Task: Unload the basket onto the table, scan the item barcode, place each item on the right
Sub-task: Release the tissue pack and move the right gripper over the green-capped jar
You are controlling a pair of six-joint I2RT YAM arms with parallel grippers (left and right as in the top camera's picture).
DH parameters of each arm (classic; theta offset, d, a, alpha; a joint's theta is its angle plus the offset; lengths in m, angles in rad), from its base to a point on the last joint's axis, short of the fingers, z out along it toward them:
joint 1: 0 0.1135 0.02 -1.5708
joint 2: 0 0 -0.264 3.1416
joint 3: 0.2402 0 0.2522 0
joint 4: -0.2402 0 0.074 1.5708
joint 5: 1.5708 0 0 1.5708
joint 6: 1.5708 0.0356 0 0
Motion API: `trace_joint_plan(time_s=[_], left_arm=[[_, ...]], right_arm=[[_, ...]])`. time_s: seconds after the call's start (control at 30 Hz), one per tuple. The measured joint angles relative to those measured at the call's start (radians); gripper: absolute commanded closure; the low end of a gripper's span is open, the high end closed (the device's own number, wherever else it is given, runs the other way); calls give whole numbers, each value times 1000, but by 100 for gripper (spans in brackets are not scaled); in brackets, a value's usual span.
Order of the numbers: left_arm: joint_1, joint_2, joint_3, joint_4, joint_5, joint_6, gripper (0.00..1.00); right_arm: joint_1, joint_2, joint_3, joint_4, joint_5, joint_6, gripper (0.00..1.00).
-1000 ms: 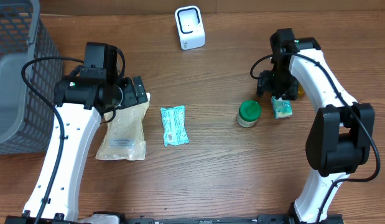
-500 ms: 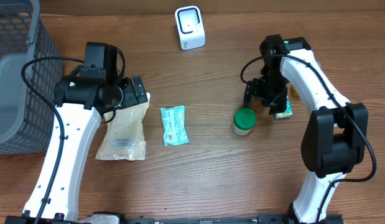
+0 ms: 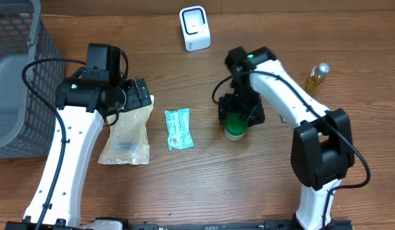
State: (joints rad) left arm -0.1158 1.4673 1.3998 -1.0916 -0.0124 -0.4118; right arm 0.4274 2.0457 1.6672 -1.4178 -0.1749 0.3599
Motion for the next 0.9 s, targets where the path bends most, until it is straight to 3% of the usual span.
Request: trace_joint_plan(time_s=[0.53, 0.7, 0.9], left_arm=[[0, 0, 0, 0, 0, 0, 0], [0, 0, 0, 0, 0, 0, 0], [0, 0, 0, 0, 0, 0, 0]], right_arm=[[89, 0, 0, 26, 171, -5, 2], [89, 0, 0, 139, 217, -101, 0], [88, 0, 0, 105, 158, -186, 0]])
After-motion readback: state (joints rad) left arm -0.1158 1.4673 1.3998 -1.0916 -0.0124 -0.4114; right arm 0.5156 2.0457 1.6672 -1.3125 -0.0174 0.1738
